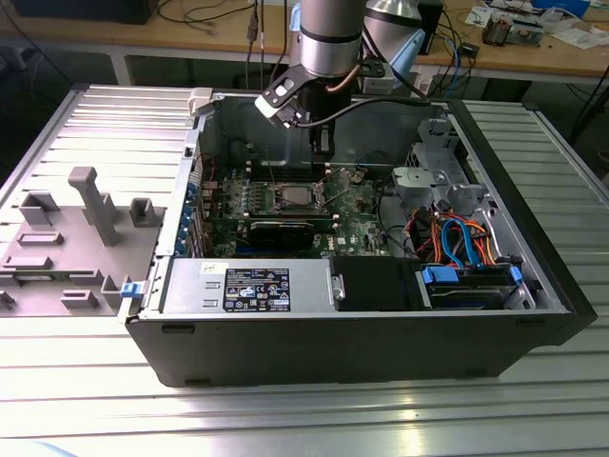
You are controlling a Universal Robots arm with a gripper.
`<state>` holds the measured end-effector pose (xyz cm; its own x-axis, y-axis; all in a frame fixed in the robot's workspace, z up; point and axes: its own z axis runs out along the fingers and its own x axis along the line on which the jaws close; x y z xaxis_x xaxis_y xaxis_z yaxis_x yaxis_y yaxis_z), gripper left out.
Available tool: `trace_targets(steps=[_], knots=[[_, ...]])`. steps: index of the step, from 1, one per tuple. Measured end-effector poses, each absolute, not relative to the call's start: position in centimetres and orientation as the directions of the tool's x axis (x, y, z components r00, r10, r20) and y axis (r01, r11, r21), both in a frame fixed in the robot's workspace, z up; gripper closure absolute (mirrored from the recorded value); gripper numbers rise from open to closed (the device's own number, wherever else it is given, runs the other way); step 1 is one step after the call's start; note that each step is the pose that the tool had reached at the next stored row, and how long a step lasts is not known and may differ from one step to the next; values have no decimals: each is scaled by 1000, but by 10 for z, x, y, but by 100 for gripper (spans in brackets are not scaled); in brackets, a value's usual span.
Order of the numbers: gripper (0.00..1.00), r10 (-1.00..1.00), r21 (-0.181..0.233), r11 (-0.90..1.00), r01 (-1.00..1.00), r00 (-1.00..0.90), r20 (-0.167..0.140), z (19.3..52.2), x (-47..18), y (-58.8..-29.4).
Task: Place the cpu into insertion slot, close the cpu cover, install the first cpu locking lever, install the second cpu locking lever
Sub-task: 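Close the cpu cover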
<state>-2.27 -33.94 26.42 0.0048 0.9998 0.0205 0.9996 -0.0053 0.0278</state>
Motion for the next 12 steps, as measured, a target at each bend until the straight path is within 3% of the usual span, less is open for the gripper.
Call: trace_targets(steps=[12], knots=[[89, 1000, 28, -5, 1000, 5, 20, 264, -12, -339]])
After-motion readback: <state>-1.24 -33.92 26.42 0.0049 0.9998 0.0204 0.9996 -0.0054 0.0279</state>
